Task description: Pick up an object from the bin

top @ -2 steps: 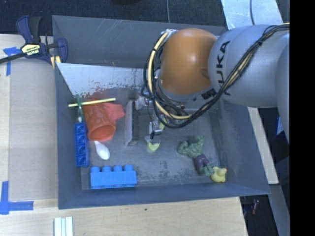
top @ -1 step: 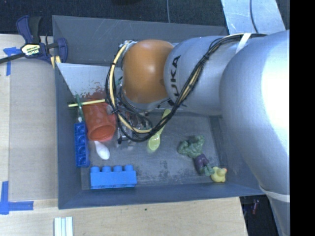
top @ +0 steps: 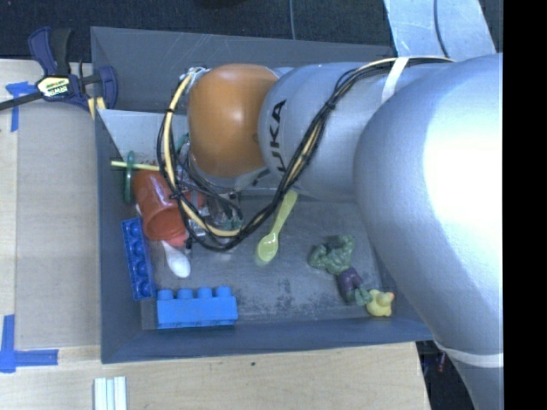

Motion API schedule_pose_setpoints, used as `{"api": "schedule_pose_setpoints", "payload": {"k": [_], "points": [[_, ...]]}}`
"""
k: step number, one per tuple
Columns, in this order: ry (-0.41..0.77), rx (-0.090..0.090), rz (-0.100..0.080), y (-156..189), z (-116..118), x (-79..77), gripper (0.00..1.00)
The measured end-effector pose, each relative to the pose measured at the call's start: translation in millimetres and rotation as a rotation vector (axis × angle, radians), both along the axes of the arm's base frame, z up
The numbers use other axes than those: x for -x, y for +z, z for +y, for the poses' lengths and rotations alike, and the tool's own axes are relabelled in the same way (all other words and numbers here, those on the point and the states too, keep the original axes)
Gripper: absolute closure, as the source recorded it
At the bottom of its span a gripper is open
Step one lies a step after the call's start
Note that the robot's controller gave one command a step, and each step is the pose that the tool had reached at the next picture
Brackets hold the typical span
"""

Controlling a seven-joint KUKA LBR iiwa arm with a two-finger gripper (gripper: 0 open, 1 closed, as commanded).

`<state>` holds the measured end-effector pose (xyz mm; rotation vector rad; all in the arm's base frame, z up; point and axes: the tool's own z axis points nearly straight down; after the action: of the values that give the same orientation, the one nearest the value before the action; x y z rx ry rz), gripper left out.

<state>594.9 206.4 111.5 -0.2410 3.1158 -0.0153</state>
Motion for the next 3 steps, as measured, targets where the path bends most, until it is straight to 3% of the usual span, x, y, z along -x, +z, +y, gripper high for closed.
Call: {"api": "schedule_pose_setpoints", "payload": {"k": [1,2,3], "points": [[0.08,-0.008,0.002,6,-13,-0.2,0.0],[0.58,0.034,0.018,-36,-2,-33.4,1.0],[0.58,0.034,0.018,-36,-2,-33.4,1.0]]}}
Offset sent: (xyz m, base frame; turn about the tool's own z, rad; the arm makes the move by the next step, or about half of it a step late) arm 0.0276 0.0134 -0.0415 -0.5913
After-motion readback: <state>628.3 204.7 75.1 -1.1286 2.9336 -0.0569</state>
